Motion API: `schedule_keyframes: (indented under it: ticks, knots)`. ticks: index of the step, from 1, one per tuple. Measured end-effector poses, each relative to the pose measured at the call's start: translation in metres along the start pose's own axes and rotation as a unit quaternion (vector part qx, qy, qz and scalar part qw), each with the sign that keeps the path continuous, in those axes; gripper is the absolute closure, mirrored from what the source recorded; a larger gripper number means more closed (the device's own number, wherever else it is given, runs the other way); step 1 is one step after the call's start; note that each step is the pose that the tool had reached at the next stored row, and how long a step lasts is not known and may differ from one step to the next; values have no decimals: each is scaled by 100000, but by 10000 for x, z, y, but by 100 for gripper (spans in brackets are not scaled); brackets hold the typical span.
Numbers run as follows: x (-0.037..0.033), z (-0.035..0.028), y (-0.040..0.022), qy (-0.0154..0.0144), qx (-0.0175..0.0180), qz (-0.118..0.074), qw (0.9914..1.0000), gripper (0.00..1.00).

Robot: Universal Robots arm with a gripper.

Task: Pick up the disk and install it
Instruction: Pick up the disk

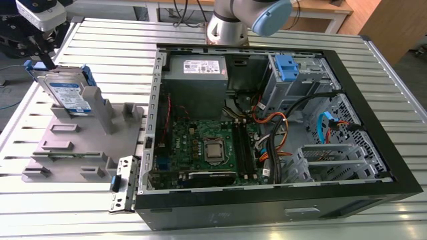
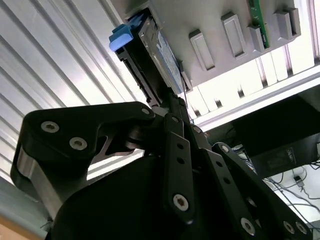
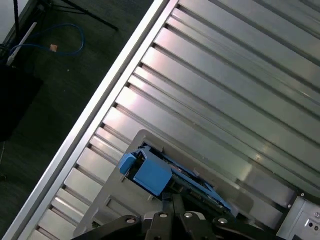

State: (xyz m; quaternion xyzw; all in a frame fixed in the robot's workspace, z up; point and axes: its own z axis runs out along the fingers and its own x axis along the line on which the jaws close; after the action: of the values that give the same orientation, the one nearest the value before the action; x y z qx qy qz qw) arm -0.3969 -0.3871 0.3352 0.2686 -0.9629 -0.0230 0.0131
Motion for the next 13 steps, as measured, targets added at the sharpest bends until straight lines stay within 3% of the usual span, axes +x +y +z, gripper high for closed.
schedule_keyframes:
  ticks: [4, 7, 10, 13]
  knots:
    - [0, 0, 0, 168, 45, -3333, 99944, 89]
    - [0, 0, 0, 299, 77, -5837, 99829, 89]
    - [0, 1, 0, 437, 110, -8526, 99635, 89]
    - [0, 2, 0, 571, 144, -11121, 99378, 89]
